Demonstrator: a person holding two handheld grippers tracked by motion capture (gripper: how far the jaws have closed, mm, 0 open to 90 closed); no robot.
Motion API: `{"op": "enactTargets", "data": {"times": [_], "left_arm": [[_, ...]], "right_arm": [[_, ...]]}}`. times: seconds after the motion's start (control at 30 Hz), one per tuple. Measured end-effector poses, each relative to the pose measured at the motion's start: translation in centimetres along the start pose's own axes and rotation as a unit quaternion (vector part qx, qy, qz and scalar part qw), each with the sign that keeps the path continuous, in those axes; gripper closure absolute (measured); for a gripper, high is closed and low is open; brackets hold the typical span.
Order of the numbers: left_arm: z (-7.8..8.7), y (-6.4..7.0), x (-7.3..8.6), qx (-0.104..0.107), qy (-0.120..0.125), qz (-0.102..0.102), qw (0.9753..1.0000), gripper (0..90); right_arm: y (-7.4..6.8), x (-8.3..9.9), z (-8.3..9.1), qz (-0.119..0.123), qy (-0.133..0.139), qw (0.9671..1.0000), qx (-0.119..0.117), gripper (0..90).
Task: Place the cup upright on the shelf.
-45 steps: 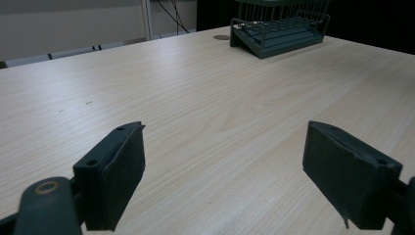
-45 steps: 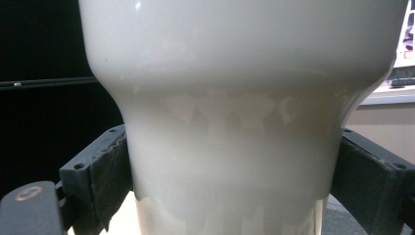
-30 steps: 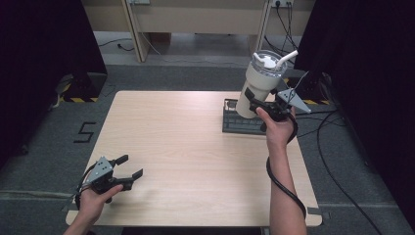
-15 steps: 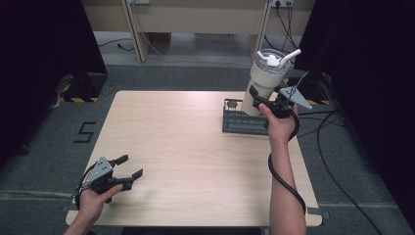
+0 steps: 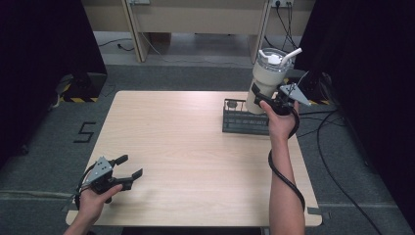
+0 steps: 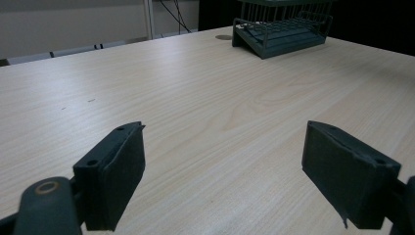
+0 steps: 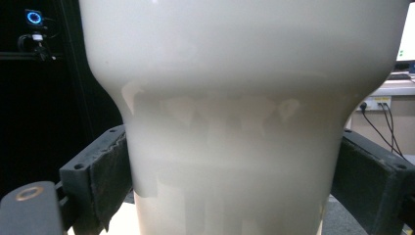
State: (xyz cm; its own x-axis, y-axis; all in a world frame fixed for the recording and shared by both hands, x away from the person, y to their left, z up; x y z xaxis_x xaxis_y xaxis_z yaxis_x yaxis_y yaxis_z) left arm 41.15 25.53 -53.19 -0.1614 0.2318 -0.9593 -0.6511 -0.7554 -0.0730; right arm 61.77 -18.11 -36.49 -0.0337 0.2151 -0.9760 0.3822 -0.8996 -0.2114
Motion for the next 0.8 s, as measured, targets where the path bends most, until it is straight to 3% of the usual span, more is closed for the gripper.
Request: {"op": "enactTargets", "data": {"times": [0.8], "left_arm": [[0.0,-0.1,0.0,-0.001,0.0,0.002,1.0,15.7]], "right_arm": [[2.2,1.6,-1.5,-0.003,-0.015,0.9993,0.033,11.1]]}}
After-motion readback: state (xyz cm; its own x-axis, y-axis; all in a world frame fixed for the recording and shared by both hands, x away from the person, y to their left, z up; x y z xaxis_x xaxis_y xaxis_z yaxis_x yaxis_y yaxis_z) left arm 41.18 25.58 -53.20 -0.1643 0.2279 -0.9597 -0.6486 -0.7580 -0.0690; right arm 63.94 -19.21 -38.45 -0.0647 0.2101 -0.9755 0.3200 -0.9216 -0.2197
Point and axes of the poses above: each handheld gripper's, and its own axes: z roughly backward along the jaws, x roughly out of its underside, y roughly to its right, the point moved 10 cm from there along -z, roughly forward along the jaws, and after that the axes turned 7 degrees about -z, right-handed, at the moved point
